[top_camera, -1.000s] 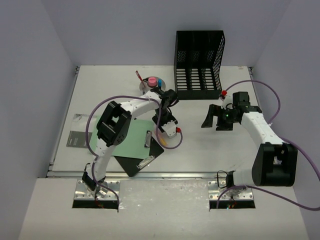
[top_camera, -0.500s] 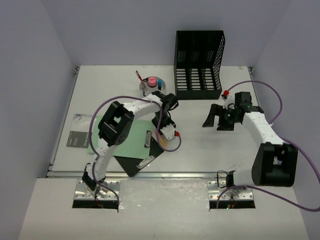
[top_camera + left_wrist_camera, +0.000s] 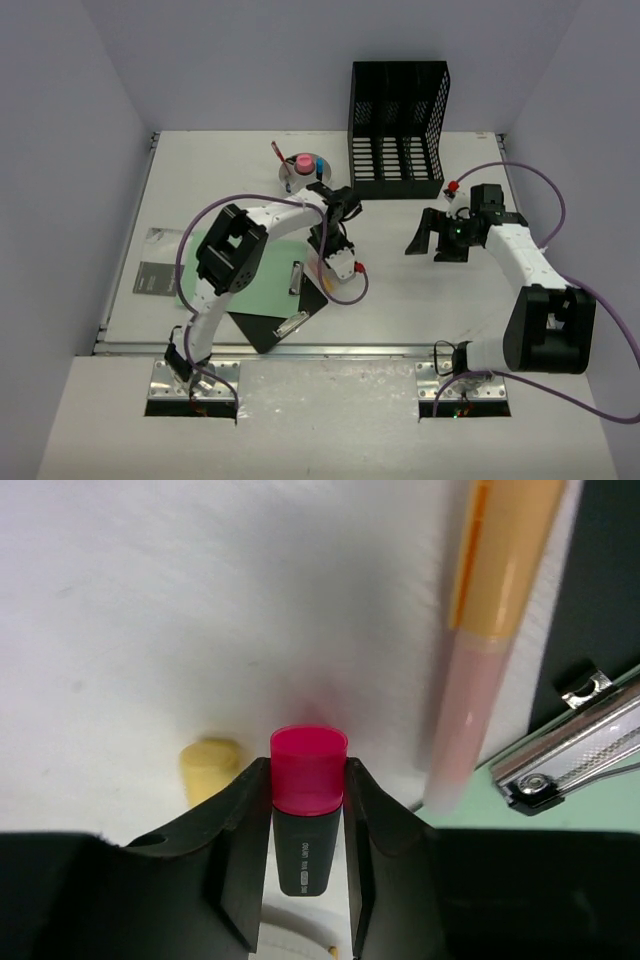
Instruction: Organize the desk
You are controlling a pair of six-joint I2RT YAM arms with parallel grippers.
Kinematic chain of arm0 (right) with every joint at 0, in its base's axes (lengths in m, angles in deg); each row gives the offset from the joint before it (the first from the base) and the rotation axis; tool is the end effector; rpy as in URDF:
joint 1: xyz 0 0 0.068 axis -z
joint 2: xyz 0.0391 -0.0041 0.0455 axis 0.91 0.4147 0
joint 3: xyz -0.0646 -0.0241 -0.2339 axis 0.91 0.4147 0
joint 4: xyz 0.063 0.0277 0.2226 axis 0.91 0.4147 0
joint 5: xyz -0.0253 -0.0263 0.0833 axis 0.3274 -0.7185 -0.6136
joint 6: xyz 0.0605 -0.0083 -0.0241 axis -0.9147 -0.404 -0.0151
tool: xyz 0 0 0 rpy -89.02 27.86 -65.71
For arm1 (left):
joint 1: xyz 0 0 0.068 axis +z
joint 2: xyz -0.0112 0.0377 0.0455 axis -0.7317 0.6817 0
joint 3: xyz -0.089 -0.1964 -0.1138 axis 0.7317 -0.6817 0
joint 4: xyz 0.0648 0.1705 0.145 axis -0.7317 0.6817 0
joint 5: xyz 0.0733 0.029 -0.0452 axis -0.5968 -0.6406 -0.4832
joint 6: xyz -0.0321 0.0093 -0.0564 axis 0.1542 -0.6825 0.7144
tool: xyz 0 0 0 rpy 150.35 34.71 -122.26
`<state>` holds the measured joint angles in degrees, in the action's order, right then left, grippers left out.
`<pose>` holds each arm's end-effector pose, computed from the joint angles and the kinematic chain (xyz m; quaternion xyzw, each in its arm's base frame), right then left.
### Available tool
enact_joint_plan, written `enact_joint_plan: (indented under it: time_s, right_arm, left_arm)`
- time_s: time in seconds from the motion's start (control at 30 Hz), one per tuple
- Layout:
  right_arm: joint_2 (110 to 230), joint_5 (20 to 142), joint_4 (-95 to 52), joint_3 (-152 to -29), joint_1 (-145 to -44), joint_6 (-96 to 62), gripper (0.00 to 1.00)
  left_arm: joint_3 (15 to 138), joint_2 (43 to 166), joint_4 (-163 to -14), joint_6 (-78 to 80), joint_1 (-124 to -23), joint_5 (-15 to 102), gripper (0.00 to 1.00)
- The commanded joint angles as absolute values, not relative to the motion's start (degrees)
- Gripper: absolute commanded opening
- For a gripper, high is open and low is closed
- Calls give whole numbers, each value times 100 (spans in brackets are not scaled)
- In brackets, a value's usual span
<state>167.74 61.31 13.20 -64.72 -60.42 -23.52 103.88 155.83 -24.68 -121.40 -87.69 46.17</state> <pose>0.2452 0.0022 0.1843 0.1002 0.9426 0.2478 0.2002 0.2832 -0.2560 0.1328 0.9646 0.2457 -0.0694 0.0658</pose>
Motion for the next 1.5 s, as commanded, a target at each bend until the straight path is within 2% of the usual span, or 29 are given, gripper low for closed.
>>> enact_joint_plan:
  time_s: [0.0, 0.1, 0.13, 0.2, 0.23, 0.27, 0.33, 0.37, 0.4, 0.43, 0.47, 0.5, 0.7, 0.83, 1.0, 1.47]
  right_arm:
    - [16659, 5999, 1309, -6539, -6014, -2397, 94]
    - [16641, 5973, 1300, -6539, -6005, -2424, 94]
    - [16658, 5973, 1291, -6539, -6014, -2441, 94]
    - [16702, 5973, 1247, -6565, -6014, -2476, 94]
    - [16720, 5973, 1238, -6583, -6014, -2485, 94]
    - [16781, 5973, 1238, -6600, -6014, -2520, 94]
    - [16834, 5946, 1273, -6670, -6014, -2538, 94]
    - [16861, 5946, 1274, -6688, -6014, -2538, 94]
    - [16852, 5964, 1291, -6723, -6014, -2520, 94]
    - [16861, 5981, 1309, -6732, -6005, -2529, 94]
    - [16843, 5999, 1291, -6741, -6005, -2529, 94]
    - [16843, 6016, 1282, -6750, -6014, -2529, 94]
    - [17018, 5946, 1300, -6820, -6014, -2643, 94]
    - [17072, 5911, 1291, -6829, -6014, -2661, 94]
    - [17081, 6008, 1309, -6855, -6005, -2582, 94]
    - [17160, 5990, 1300, -6785, -6014, -2564, 94]
  left_arm:
    - [11123, 14717, -2476, -11629, -8799, 5375, 0]
    - [11739, 14357, -2676, -10497, -8615, 6517, 0]
    - [11705, 14242, -2878, -9666, -8544, 7086, 0]
    - [11338, 13822, -4000, -8661, -8307, 7581, 0]
    - [10692, 13636, -4562, -7516, -8228, 7801, 0]
    - [10303, 13460, -5977, -6904, -8070, 7803, 0]
    - [8998, 12889, -7575, -5308, -7929, 7376, 0]
    - [8598, 12722, -9218, -4915, -7815, 7146, 0]
    - [8159, 12398, -10140, -4433, -7753, 6857, 0]
    - [7354, 12290, -11045, -3471, -7692, 5984, 0]
    - [7059, 12237, -12646, -3148, -7613, 5505, 0]
    - [6856, 12280, -13141, -2945, -7594, 5179, 0]
    - [7731, 13140, -13224, -2153, -7252, 4807, 0]
    - [7934, 13554, -13638, -1924, -7164, 4674, 0]
    - [8215, 13915, -13349, -1713, -7155, 4692, 0]
    - [8163, 14249, -13278, -1510, -7155, 4956, 0]
